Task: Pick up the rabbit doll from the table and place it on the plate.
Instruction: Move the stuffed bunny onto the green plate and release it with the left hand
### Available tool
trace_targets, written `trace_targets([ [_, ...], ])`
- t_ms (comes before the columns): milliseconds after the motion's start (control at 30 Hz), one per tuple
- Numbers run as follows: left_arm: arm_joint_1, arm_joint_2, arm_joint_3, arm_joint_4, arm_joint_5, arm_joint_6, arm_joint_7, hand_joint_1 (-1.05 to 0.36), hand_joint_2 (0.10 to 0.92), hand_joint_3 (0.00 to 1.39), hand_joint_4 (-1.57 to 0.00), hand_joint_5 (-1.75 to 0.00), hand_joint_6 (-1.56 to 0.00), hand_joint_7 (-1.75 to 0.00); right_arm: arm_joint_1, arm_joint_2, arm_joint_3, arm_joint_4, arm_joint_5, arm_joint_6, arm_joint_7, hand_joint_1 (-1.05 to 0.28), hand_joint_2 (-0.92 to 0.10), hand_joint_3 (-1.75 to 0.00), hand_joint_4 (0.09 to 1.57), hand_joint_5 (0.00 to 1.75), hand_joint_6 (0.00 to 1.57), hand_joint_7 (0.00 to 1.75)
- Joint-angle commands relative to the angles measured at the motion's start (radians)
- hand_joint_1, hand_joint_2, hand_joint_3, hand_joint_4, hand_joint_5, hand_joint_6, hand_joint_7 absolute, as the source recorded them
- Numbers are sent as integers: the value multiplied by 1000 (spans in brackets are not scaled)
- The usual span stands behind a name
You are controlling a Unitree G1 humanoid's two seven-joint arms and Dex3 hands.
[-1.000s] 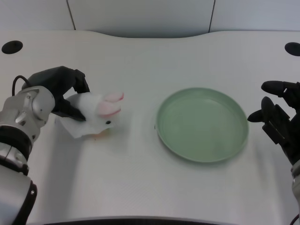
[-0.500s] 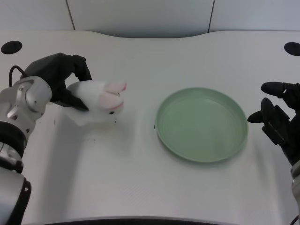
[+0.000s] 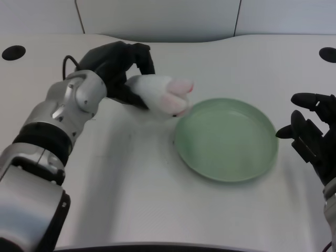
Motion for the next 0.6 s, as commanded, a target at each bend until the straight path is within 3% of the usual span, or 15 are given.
trace_targets([
  [33,-35,-34,-4,17,-6,-14,8,-120,790,20,-838,-1746,-703,-1746,-20,-8,-16,43,8,-16,0,-302,-918,-566,430,1662,345,1429],
  [300,-58,-99,-27,37,14,-22,25,-129,764,5,-850,-1746,-719,-1746,-3,3,-3,12,-4,-16,-11,-305,-921,-569,418,1663,339,1432],
  [467,-50,-171,-40,66,13,-11,24,-145,801,23,-853,-1746,-722,-1746,9,11,-3,2,7,-19,3,-304,-921,-567,395,1664,333,1430],
  [600,-43,-197,-48,79,17,-1,17,-160,818,30,-839,-1746,-707,-1742,15,17,-3,-25,12,11,-5,-300,-921,-568,437,1695,340,1439],
])
